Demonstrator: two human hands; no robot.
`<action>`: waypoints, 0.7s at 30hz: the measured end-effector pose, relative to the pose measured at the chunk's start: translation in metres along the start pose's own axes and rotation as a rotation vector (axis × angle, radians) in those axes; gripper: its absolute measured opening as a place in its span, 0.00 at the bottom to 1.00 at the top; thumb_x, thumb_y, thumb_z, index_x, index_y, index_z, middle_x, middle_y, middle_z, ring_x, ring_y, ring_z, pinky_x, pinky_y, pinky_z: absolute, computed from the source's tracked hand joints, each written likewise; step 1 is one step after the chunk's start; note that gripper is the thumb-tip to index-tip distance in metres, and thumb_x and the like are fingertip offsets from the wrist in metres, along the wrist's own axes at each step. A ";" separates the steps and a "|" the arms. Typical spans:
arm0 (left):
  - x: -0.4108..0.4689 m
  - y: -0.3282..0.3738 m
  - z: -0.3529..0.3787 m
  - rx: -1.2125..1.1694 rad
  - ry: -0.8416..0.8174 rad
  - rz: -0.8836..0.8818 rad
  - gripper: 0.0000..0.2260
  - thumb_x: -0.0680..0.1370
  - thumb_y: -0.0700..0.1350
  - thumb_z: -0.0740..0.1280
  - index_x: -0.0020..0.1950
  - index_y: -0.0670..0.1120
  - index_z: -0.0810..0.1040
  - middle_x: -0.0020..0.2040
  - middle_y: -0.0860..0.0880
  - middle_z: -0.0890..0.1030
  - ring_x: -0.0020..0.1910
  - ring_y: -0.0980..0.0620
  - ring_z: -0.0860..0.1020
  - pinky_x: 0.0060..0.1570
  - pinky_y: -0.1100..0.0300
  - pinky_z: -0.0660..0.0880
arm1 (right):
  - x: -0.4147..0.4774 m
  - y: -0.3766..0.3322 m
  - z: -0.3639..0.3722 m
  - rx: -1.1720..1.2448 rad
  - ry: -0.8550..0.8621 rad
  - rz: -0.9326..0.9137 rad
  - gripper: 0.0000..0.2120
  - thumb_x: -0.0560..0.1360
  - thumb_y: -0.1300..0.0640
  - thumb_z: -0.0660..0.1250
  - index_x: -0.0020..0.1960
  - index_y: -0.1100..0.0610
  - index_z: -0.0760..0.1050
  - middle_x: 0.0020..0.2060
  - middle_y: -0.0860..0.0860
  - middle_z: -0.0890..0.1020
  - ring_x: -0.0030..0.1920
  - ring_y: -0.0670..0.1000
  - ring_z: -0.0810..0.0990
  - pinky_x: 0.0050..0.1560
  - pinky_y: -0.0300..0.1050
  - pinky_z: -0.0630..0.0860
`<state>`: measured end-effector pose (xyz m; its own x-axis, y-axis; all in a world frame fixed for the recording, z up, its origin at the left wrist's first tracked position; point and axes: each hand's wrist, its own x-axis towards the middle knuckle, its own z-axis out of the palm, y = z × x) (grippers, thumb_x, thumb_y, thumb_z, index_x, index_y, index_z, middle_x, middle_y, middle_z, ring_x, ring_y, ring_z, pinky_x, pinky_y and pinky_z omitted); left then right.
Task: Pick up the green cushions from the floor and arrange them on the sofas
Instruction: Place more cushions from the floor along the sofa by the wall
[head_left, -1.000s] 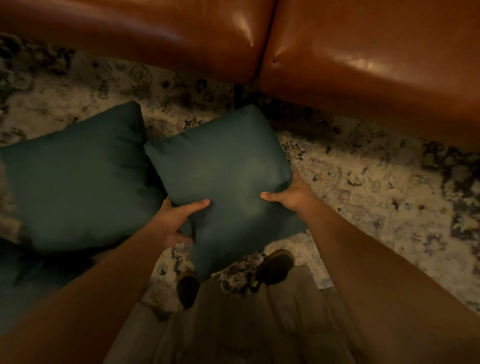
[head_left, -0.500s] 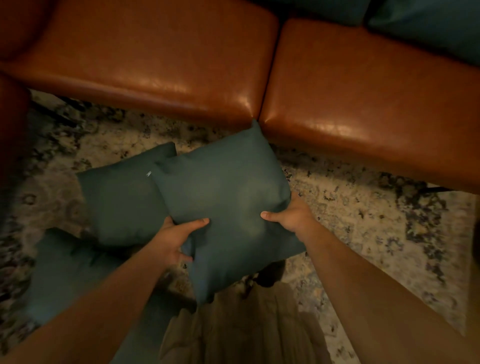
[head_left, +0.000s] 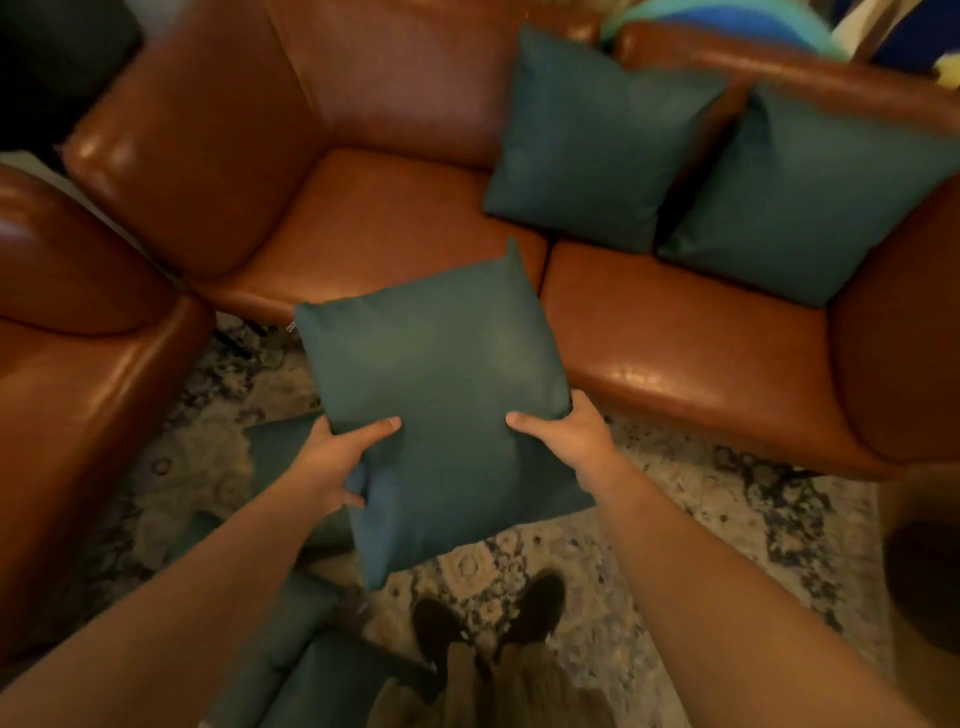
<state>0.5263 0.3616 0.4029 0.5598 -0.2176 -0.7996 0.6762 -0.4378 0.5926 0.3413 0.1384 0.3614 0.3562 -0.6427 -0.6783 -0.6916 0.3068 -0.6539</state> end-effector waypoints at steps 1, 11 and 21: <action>-0.010 0.012 -0.002 -0.001 -0.002 0.019 0.37 0.71 0.49 0.83 0.73 0.54 0.67 0.68 0.53 0.76 0.68 0.43 0.73 0.62 0.19 0.68 | -0.010 -0.014 -0.004 0.053 0.013 -0.012 0.42 0.56 0.30 0.85 0.62 0.48 0.75 0.65 0.49 0.83 0.64 0.58 0.82 0.68 0.63 0.79; -0.088 0.101 -0.032 -0.014 -0.081 0.176 0.41 0.61 0.54 0.86 0.70 0.57 0.71 0.64 0.55 0.80 0.66 0.41 0.77 0.56 0.16 0.68 | -0.090 -0.128 -0.041 0.242 0.020 -0.112 0.46 0.63 0.23 0.79 0.72 0.47 0.78 0.66 0.49 0.82 0.66 0.58 0.82 0.70 0.61 0.79; -0.117 0.119 -0.043 0.007 -0.176 0.282 0.18 0.75 0.46 0.79 0.60 0.58 0.77 0.58 0.54 0.83 0.56 0.47 0.80 0.54 0.31 0.78 | -0.121 -0.162 -0.067 0.285 -0.027 -0.305 0.64 0.38 0.26 0.86 0.67 0.51 0.73 0.64 0.51 0.84 0.62 0.57 0.85 0.66 0.62 0.82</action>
<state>0.5617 0.3721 0.5713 0.6326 -0.4783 -0.6092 0.5028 -0.3447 0.7927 0.3681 0.1194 0.5718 0.5372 -0.7164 -0.4452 -0.3516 0.2896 -0.8902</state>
